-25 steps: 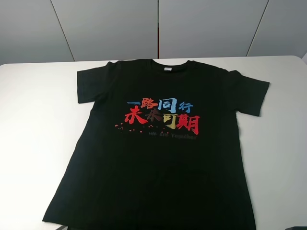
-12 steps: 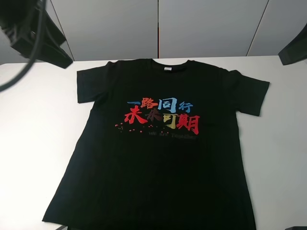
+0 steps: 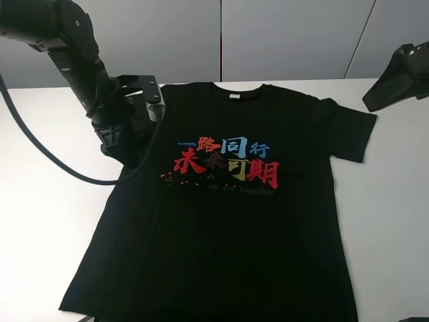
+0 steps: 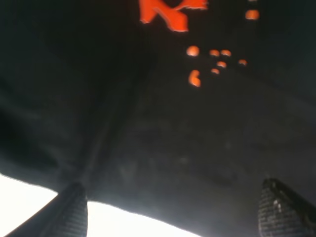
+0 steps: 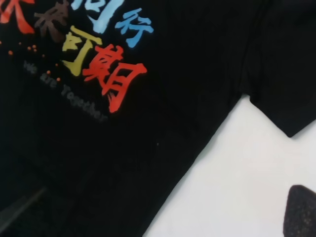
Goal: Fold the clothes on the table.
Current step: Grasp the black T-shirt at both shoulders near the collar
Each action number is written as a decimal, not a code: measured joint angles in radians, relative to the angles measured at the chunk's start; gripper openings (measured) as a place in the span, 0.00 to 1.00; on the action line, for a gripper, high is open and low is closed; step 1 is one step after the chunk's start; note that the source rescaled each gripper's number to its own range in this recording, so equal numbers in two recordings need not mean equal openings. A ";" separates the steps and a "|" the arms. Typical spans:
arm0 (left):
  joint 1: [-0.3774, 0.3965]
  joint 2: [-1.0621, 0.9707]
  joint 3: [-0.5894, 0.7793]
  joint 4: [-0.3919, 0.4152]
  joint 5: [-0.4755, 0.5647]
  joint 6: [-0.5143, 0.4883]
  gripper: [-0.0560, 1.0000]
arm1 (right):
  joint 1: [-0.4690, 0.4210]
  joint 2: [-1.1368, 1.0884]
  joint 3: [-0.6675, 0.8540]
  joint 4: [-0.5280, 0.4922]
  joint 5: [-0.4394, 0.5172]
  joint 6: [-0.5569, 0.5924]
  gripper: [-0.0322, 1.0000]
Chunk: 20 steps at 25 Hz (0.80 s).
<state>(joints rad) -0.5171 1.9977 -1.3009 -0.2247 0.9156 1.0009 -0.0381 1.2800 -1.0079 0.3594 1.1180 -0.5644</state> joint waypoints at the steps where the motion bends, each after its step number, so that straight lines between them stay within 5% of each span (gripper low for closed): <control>1: 0.000 0.019 -0.016 0.000 -0.003 -0.010 0.92 | 0.000 0.000 0.000 0.002 -0.001 -0.002 1.00; 10: -0.026 0.139 -0.127 0.019 -0.008 0.004 0.92 | 0.000 0.000 0.000 0.017 -0.013 -0.016 1.00; 15: -0.049 0.168 -0.127 0.144 -0.006 0.033 0.92 | 0.000 0.000 0.000 0.019 -0.013 -0.018 1.00; 20: -0.049 0.176 -0.128 0.170 -0.032 0.040 0.92 | 0.000 0.000 0.000 0.022 -0.013 -0.019 1.00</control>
<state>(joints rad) -0.5663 2.1741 -1.4290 -0.0544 0.8831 1.0409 -0.0381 1.2800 -1.0079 0.3811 1.1048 -0.5838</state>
